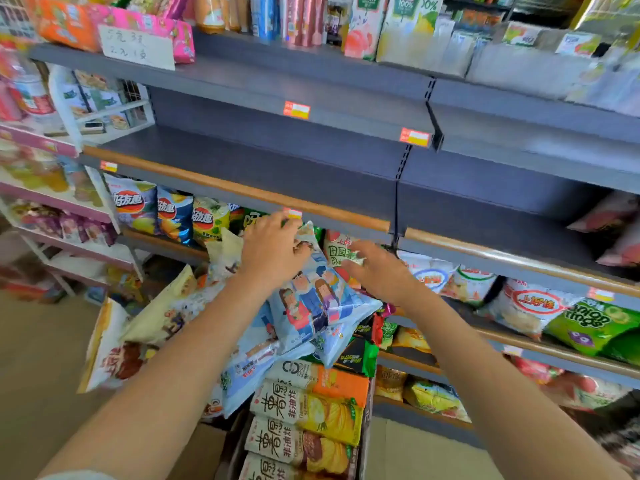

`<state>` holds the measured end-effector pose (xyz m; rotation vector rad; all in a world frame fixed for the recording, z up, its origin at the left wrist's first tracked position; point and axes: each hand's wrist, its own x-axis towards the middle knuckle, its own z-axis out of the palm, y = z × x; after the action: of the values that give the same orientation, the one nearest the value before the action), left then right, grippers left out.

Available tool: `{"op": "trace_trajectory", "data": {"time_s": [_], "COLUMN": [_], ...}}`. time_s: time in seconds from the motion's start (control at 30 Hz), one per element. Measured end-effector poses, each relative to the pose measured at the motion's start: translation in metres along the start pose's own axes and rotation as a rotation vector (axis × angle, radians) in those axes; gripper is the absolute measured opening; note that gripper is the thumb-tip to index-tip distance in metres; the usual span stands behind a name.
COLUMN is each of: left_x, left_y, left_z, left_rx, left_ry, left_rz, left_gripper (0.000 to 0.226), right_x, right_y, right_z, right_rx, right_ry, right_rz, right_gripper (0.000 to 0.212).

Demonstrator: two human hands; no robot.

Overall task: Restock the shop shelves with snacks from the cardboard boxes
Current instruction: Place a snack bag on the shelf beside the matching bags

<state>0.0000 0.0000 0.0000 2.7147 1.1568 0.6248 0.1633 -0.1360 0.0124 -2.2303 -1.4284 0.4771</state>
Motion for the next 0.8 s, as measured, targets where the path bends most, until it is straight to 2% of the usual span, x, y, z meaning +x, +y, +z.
{"op": "trace_trajectory", "data": {"time_s": [0.1,0.17,0.33,0.5,0.6,0.63,0.7,0.73,0.8], "left_x": [-0.018,-0.031,-0.042,-0.044,-0.05,-0.053,-0.06,-0.065,-0.076], "left_y": [-0.019,-0.028,-0.036,-0.037,-0.041,-0.042,-0.044,-0.047,-0.056], "left_z": [0.011,0.02,0.032,0.04,0.041,0.04,0.036,0.034,0.033], "left_rx": [-0.14,-0.217,-0.379,-0.527,-0.646,-0.69,-0.754,-0.744,-0.616], "left_ry": [0.06,0.098,0.054,0.028,-0.023,-0.036,-0.034,0.003,0.152], "left_rz": [-0.219,-0.304,-0.36,-0.332,-0.325,-0.313,-0.304,-0.303,-0.328], "left_gripper": [0.067,0.075,0.081,0.088,0.082,0.078,0.067,0.061,0.05], "right_x": [0.012,0.015,0.032,0.054,0.06,0.06,0.056,0.056,0.057], "right_y": [-0.004,-0.008,-0.015,-0.007,0.004,0.008,0.01,0.014,0.022], "right_z": [0.026,0.035,0.039,0.047,0.052,0.054,0.056,0.057,0.059], "right_rx": [0.139,0.22,0.263,0.397,0.494,0.544,0.641,0.676,0.736], "right_ry": [-0.155,-0.232,-0.29,-0.363,-0.403,-0.413,-0.411,-0.408,-0.441], "right_rz": [0.111,0.147,0.24,0.342,0.391,0.395,0.382,0.382,0.361], "right_gripper": [0.054,0.058,0.069,0.061,0.081,0.082,0.068,0.066,0.077]}}
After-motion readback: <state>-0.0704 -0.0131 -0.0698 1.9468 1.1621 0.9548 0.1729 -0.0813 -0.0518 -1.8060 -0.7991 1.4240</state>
